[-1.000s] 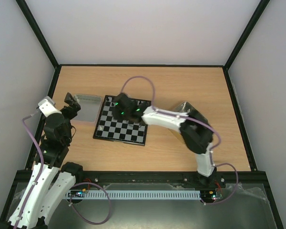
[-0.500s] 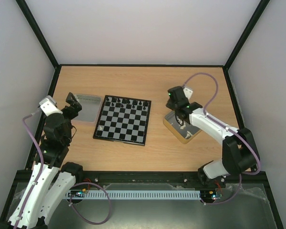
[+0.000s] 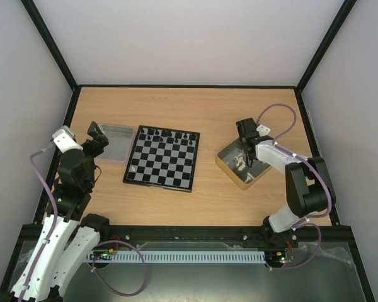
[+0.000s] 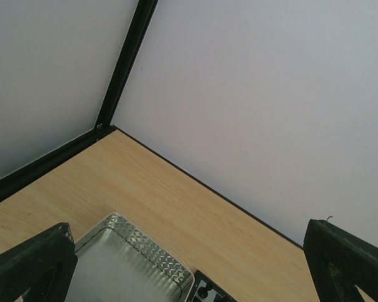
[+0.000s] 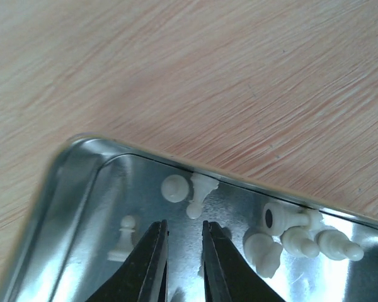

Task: Set up the chess pieces on the board
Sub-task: Pick up the chess piece from the storage box.

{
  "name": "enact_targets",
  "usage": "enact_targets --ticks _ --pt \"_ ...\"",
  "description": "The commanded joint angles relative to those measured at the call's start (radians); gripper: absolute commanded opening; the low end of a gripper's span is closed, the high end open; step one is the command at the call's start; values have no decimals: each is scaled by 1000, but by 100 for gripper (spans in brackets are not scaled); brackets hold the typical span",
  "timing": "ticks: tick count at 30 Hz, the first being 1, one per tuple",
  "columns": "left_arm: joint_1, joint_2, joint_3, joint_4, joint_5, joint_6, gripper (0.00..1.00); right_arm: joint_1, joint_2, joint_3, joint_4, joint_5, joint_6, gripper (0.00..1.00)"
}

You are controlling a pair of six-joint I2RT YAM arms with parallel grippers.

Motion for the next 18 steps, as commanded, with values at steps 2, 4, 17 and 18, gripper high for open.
enact_targets --ticks 2,4,17,18 --pt "-2 3 13 29 -6 13 100 -16 55 27 18 77 -4 15" --pt "-2 3 13 30 -7 13 100 -18 71 29 32 91 -3 16" --pt "-5 2 13 28 -11 13 100 -42 166 94 60 83 -32 24" --pt "-5 2 14 28 -12 13 100 -44 170 95 62 82 -32 24"
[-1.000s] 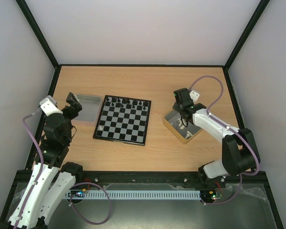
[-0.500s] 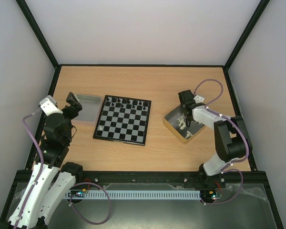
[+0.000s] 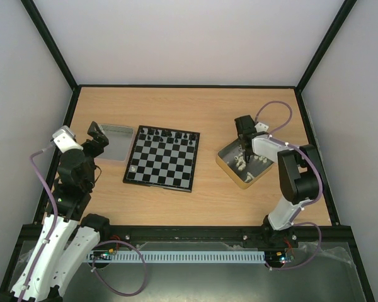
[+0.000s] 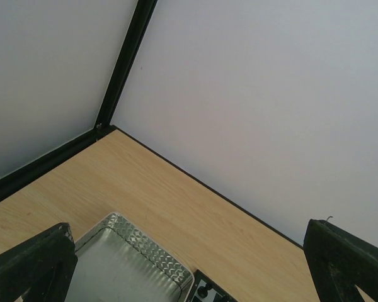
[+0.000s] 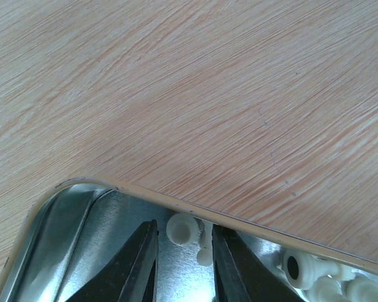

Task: Set up the chess pieces on the board
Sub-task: Pick up the chess piece from the storage box.

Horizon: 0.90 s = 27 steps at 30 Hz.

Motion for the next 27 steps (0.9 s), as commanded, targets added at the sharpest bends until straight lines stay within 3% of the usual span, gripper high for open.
enact_targets --ticks 1,7,15,27 --pt "-3 3 13 27 -11 12 100 -12 34 32 24 39 -8 23" --pt "-3 3 13 27 -11 14 100 -14 68 40 26 37 -9 20" --pt "-2 3 14 28 -12 14 100 -14 67 44 31 67 -29 6" --pt "-1 8 12 33 -3 15 100 0 -190 -14 -35 -133 -55 2"
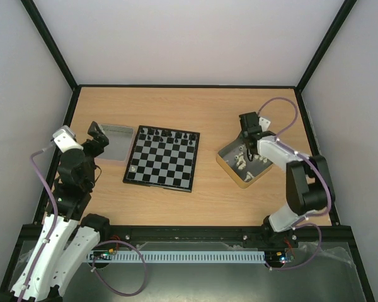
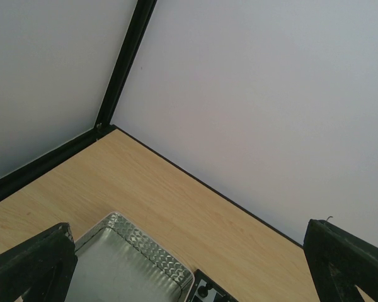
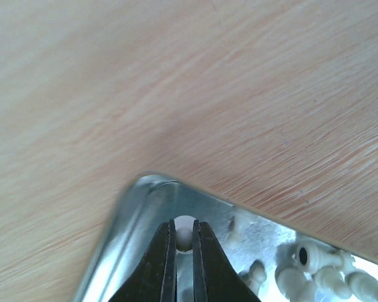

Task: Set up the chess pieces on the board
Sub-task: Pick up the chess piece from the storage box, then place the chess piece on the chessboard.

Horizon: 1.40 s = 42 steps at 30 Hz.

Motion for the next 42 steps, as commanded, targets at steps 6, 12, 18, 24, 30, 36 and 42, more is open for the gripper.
enact_targets --ticks 6,12,18,24,30,36,42 --pt "4 7 13 34 3 14 100 113 -233 3 -59 -150 18 2" --pt "7 11 12 35 8 15 100 342 -167 66 8 -215 81 2" --pt "9 9 12 34 8 14 100 570 20 201 59 -211 63 2" --pt "10 6 12 33 5 14 100 717 201 355 26 -171 -40 2" --pt "9 1 13 30 -4 14 100 802 333 452 41 -232 -45 2" --pt "10 1 13 30 -2 12 100 823 413 508 69 -302 -45 3" --pt "10 1 11 31 -1 15 100 831 477 558 65 -320 -45 3"
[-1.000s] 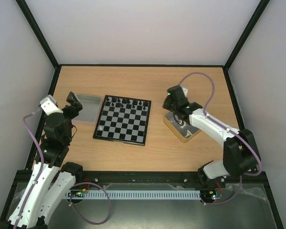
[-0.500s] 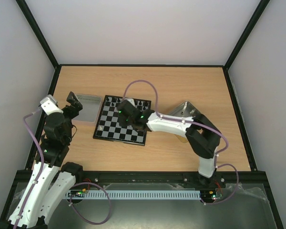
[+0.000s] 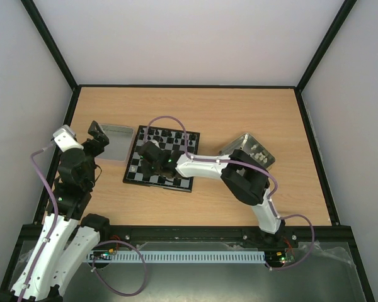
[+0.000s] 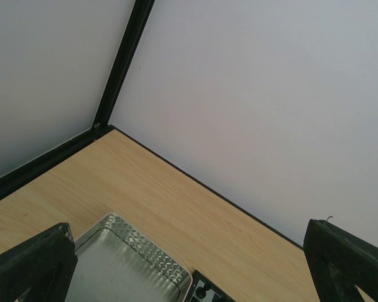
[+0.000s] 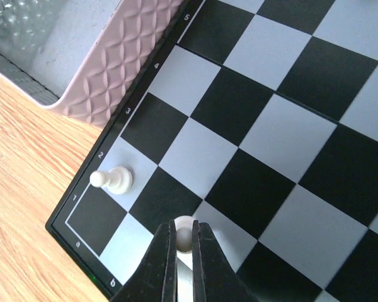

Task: Set up the chess pieces on the board
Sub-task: Place the chess piece on the chessboard.

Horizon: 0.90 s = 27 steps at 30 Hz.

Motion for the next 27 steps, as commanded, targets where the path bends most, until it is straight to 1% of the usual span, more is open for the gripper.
enact_targets --ticks 1,10,12,16,19,27 --pt "6 -8 11 21 -7 15 100 9 45 63 6 -10 -11 3" --pt "6 -8 10 22 -6 16 100 18 93 98 1 -29 -9 5" --pt "6 -7 9 22 -7 16 100 20 94 97 0 -31 -7 7" --pt "6 -7 10 22 -6 17 100 20 96 101 0 -30 -8 17" --pt "7 -9 9 22 -5 16 100 20 95 106 4 -33 -2 23" --pt "7 -10 11 21 -9 18 100 15 40 80 47 -48 21 25"
